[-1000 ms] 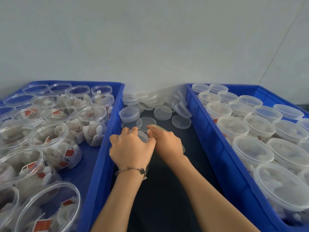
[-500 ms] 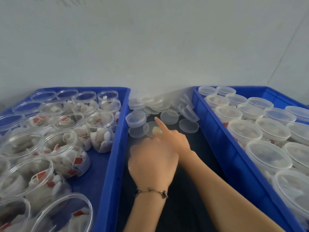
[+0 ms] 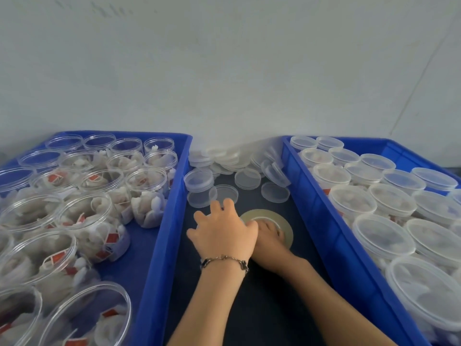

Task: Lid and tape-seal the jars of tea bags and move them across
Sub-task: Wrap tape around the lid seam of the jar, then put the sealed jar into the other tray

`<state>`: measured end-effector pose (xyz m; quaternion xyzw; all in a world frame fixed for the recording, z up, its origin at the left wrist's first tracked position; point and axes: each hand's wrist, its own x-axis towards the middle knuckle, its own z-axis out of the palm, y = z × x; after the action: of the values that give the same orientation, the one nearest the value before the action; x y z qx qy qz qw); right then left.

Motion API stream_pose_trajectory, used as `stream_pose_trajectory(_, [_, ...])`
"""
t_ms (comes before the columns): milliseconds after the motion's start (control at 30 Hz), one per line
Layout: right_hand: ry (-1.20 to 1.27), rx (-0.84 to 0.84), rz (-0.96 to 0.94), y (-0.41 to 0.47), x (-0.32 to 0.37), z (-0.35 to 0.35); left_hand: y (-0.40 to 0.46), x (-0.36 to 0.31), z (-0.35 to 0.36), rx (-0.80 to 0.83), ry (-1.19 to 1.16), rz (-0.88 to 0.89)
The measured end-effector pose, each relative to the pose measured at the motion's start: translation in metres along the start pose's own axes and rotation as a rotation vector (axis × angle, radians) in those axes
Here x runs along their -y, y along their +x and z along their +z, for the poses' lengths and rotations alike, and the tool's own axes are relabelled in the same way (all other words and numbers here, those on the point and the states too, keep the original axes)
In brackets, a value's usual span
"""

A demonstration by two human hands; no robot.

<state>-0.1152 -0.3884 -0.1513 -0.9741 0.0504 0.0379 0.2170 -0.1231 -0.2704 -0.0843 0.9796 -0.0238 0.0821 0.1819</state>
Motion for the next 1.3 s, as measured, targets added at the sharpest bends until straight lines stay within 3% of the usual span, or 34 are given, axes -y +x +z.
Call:
stream_pose_trajectory(133, [0.291,-0.329,-0.039,-0.028,0.010,-0.013,-0.001,0.004,-0.001,-0.022,-0.050,-0.006])
stream_pose_trajectory(200, [0.466,-0.406,-0.077,-0.055,0.020,-0.013,-0.007,0.009,-0.006,-0.132,-0.261,-0.022])
stream_pose_trajectory(300, [0.558,-0.387,-0.200,-0.083,0.037,-0.008,-0.019,0.015,-0.015,-0.302,-0.687,-0.144])
stream_pose_trajectory(400, [0.566,-0.346,-0.217,-0.089,0.051,-0.005,-0.034,0.019,-0.008,-0.189,-0.966,-0.424])
stream_pose_trajectory(500, [0.489,-0.326,-0.209,-0.083,0.062,-0.013,-0.040,0.022,0.004,-0.077,-1.046,-0.513])
stream_pose_trajectory(600, [0.361,-0.310,-0.174,-0.079,0.070,-0.033,-0.037,0.017,-0.001,-0.109,-0.981,-0.479])
stream_pose_trajectory(667, [0.342,-0.363,-0.163,-0.076,0.071,-0.052,-0.032,0.003,-0.016,-0.142,-0.953,-0.399])
stream_pose_trajectory(767, [0.350,-0.535,-0.151,-0.066,0.065,-0.099,-0.012,-0.034,-0.045,-0.191,-0.990,-0.139])
stream_pose_trajectory(900, [0.316,-0.780,-0.087,-0.046,0.040,-0.178,0.033,-0.101,-0.072,-0.203,-0.694,0.079])
stream_pose_trajectory(967, [0.240,-0.861,-0.069,-0.037,0.020,-0.211,0.055,-0.136,-0.079,-0.122,-0.737,0.181])
stream_pose_trajectory(1067, [0.099,-0.975,-0.009,-0.021,-0.026,-0.252,0.081,-0.185,-0.079,0.096,-0.993,0.367])
stream_pose_trajectory(1200, [0.091,-1.060,0.043,0.008,-0.095,-0.285,0.107,-0.239,-0.051,0.338,-0.766,0.725])
stream_pose_trajectory(1300, [0.081,-1.082,0.067,0.037,-0.143,-0.290,0.130,-0.270,-0.021,0.438,-0.542,0.830])
